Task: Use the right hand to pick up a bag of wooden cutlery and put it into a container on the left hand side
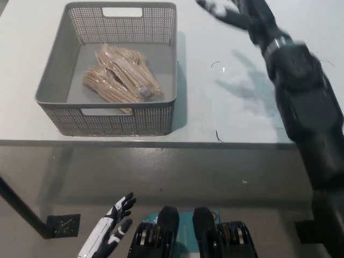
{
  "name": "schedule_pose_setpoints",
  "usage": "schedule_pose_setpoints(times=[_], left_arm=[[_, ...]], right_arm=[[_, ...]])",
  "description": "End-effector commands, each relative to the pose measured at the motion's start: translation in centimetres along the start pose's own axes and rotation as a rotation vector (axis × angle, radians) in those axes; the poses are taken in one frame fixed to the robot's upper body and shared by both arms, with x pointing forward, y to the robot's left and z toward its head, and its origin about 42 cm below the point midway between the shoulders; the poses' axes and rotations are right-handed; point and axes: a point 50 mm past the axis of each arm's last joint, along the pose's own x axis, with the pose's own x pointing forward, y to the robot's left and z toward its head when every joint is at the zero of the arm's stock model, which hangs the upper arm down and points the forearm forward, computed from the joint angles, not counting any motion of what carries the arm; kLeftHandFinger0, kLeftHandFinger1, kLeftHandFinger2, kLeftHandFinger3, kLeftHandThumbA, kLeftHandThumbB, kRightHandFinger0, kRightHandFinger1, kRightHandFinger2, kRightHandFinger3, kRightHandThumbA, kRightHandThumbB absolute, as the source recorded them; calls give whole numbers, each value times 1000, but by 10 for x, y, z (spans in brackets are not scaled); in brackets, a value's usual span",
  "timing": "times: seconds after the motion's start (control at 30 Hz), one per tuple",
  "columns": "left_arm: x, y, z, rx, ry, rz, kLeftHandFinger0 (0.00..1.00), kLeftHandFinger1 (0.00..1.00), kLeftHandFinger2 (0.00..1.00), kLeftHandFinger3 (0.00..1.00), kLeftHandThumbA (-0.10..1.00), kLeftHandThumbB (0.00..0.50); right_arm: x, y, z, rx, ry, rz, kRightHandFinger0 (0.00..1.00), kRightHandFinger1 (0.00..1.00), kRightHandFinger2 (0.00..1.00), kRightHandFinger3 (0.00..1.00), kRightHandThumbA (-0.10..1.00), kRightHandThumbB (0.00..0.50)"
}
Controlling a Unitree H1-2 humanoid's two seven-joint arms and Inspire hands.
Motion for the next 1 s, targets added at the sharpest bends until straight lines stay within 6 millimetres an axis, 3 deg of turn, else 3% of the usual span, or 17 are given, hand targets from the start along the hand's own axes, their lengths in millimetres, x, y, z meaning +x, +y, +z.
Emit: schedule_pose_setpoints(times=[0.0, 0.07, 0.17, 0.23, 0.43, 0.57, 0.7, 0.87, 0.97], left_arm=[[19, 26, 15, 8, -99, 55, 1000, 1000, 1000, 1000, 1000, 347], [21, 29, 15, 0, -101, 71, 1000, 1000, 1000, 1000, 1000, 344], [23, 31, 15, -23, -102, 96, 1000, 1000, 1000, 1000, 1000, 339], [23, 31, 14, -33, -102, 114, 1000, 1000, 1000, 1000, 1000, 335], [21, 30, 12, -70, -101, 128, 1000, 1000, 1000, 1000, 1000, 191], [22, 30, 13, -82, -107, 138, 1000, 1000, 1000, 1000, 1000, 153], [26, 30, 14, -100, -114, 158, 1000, 1000, 1000, 1000, 1000, 161], [27, 34, 14, -120, -115, 173, 1000, 1000, 1000, 1000, 1000, 145], [26, 35, 13, -119, -112, 193, 1000, 1000, 1000, 1000, 1000, 127]], right_arm=[[-150, -63, 68, 116, -436, -54, 1000, 1000, 1000, 1000, 902, 336], [-182, -55, 49, 141, -429, -63, 1000, 1000, 1000, 1000, 930, 319], [-206, -43, 29, 166, -402, -70, 1000, 1000, 1000, 1000, 1000, 321], [-229, -28, 7, 212, -373, -85, 1000, 1000, 1000, 1000, 1000, 359], [-279, 6, -59, 286, -230, -100, 1000, 1000, 1000, 1000, 1000, 353], [-306, 29, -93, 329, -102, -83, 1000, 1000, 1000, 1000, 1000, 337], [-318, 45, -111, 376, -5, -66, 1000, 1000, 1000, 1000, 1000, 358], [-327, 81, -138, 569, 122, -112, 1000, 1000, 1000, 1000, 1000, 251], [-322, 95, -141, 623, 141, -136, 1000, 1000, 1000, 1000, 1000, 227]])
